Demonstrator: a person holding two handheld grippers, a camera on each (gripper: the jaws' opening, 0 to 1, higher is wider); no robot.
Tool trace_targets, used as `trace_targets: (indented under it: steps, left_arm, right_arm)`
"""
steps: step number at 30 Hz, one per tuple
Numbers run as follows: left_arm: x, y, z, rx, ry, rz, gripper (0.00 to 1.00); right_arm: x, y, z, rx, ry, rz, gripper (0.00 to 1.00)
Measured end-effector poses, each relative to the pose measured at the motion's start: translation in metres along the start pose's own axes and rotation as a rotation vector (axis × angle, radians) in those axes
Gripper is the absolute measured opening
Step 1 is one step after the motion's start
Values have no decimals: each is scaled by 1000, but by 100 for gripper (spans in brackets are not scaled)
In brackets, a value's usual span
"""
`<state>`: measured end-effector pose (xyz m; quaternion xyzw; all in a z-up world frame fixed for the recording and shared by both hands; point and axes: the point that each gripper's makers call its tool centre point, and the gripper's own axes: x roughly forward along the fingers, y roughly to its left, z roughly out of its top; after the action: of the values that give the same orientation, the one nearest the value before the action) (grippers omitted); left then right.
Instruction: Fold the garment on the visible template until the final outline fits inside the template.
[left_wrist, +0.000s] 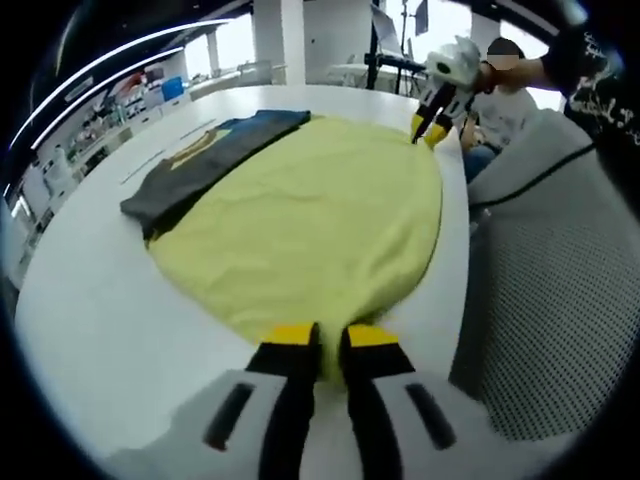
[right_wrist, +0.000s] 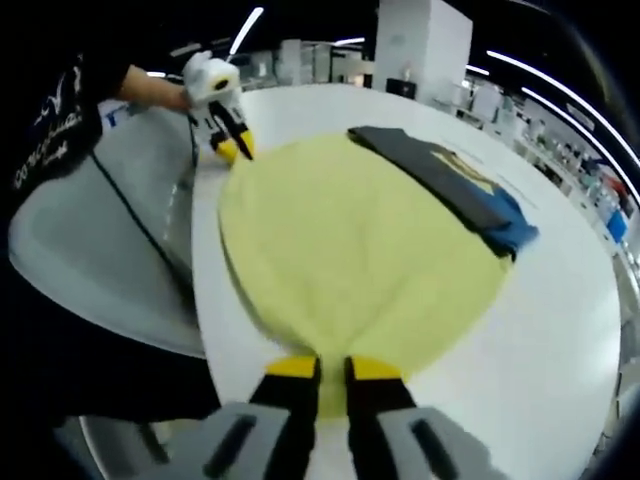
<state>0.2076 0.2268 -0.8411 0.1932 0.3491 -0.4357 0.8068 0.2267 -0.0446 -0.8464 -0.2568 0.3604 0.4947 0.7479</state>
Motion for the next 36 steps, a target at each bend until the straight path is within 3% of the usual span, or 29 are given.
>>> trace_targets:
  steps: [19,22,29,36]
  left_arm:
    - [-11,-4,-2,-11,-4,8,0]
    - [-14,-8,-4,-80,-4,-1,0]
    - [-24,-17,-3,-73,-10,-9,0]
    - [-37,-26,0,-115,-17,-10,0]
  right_arm:
    - [-9,17,-1,46,-19,11,0]
    - [-12,22,-2,62,-26,17,0]
    - [-21,30,-2,90,-40,17,0]
    - [-28,42,1,111,-50,30,0]
